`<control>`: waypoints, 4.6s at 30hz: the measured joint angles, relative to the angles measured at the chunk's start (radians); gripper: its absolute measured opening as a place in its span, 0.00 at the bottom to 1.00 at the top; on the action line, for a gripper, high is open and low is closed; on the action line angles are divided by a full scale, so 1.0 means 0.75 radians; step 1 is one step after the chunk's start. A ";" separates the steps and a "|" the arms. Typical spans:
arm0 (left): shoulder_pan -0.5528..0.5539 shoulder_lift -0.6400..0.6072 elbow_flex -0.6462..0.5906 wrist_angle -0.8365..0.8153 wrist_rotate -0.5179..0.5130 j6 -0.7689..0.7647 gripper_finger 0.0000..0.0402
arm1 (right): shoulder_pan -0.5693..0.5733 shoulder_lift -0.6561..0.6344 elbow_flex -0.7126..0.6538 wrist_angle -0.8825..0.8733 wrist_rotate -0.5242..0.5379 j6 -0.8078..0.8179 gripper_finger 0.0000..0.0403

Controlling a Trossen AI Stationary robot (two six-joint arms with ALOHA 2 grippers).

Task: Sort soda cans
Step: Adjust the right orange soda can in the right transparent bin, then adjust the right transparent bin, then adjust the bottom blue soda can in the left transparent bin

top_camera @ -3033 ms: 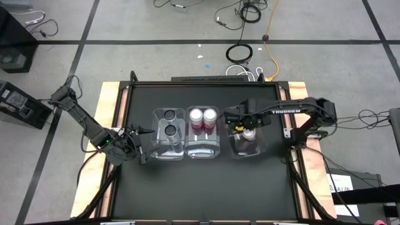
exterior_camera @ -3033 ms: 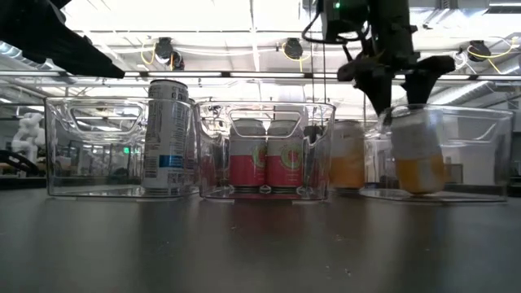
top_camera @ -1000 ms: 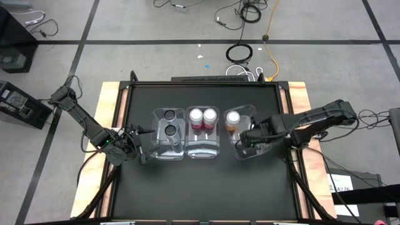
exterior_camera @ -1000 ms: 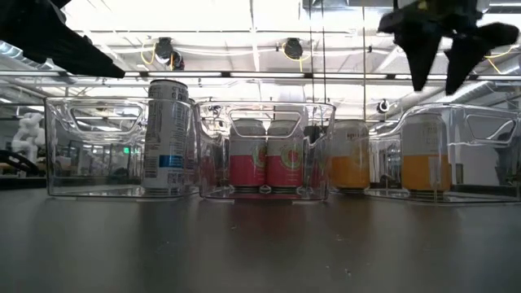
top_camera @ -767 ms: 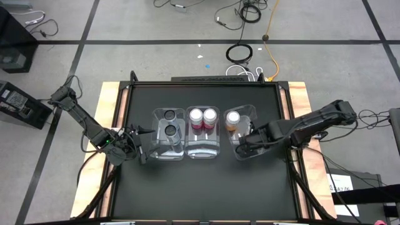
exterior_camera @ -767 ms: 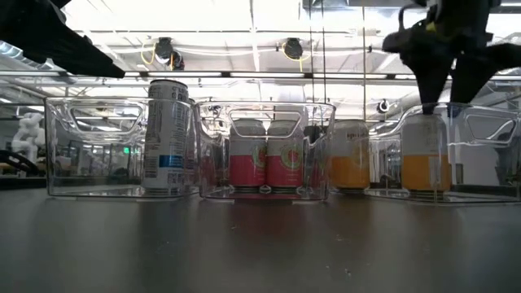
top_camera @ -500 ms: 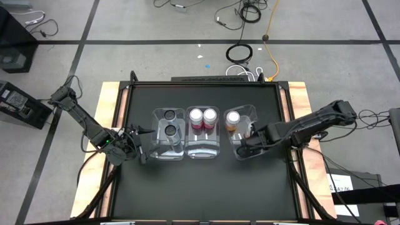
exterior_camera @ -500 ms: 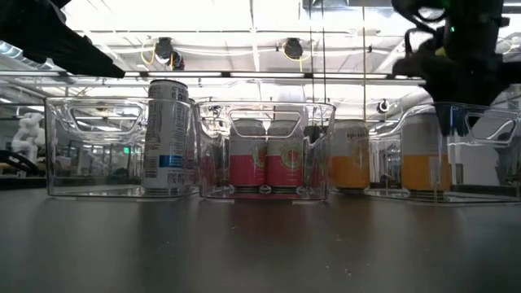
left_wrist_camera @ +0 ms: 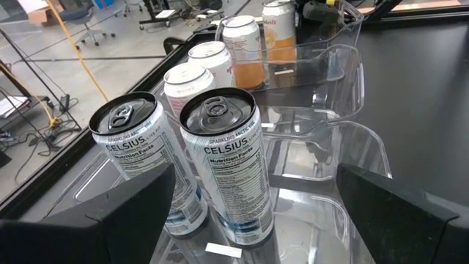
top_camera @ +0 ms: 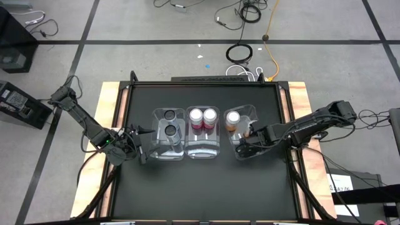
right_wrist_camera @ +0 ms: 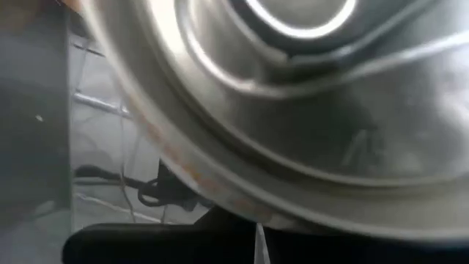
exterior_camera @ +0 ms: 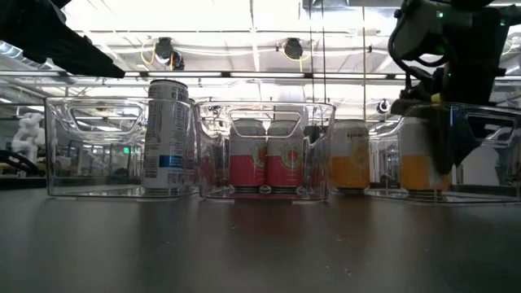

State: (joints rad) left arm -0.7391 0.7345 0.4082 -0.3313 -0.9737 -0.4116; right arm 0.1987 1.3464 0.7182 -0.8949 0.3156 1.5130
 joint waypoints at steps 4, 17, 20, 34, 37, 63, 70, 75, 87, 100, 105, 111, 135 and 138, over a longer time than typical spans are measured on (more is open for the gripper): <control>0.000 0.000 0.000 0.001 0.000 0.000 0.96 | -0.037 0.000 -0.004 0.046 0.069 -0.061 0.00; 0.000 0.000 0.000 0.001 0.000 -0.001 0.96 | -0.280 0.031 -0.004 0.187 0.115 -0.345 0.00; 0.000 0.000 0.000 0.004 0.000 -0.001 0.96 | -0.319 0.063 -0.004 0.257 0.108 -0.403 0.00; 0.000 -0.001 0.000 0.021 0.003 -0.002 0.96 | -0.313 0.033 0.041 0.258 0.040 -0.433 0.00; 0.000 -0.001 0.000 0.021 0.006 -0.002 0.96 | -0.296 -0.017 0.106 0.168 0.074 -0.432 0.00; 0.000 0.000 0.000 0.021 0.011 -0.001 0.96 | 0.021 -0.152 0.224 -0.647 -0.012 0.200 0.00; 0.001 -0.001 0.000 0.021 0.011 -0.001 0.96 | 0.154 -0.154 0.110 -0.527 -0.081 0.368 0.00; 0.000 0.000 0.000 0.021 0.011 -0.001 0.96 | 0.202 -0.158 0.083 -0.359 -0.085 0.412 0.00; 0.000 0.000 0.000 0.028 0.011 -0.002 0.96 | 0.222 -0.151 0.077 -0.298 -0.119 0.408 0.00; 0.000 0.000 0.000 0.046 0.011 0.000 0.96 | 0.398 -0.152 0.299 -0.664 -0.019 0.590 0.00; 0.001 0.000 0.000 0.046 0.011 0.000 0.96 | 0.441 -0.152 0.418 -0.658 0.124 0.585 0.00; 0.001 0.000 0.000 0.083 0.017 -0.002 0.96 | 0.458 -0.152 0.528 -0.656 0.258 0.494 0.00; 0.001 0.002 0.000 0.409 0.232 -0.107 0.96 | 0.549 -0.148 0.532 -0.551 0.169 0.266 0.00; 0.001 0.002 0.000 0.434 0.223 -0.106 0.96 | 0.549 -0.148 0.532 -0.541 0.029 0.229 0.00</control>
State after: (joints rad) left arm -0.7387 0.7357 0.4080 -0.0059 -0.8064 -0.4914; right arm 0.6106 1.2358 1.1169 -1.3010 0.3376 1.6847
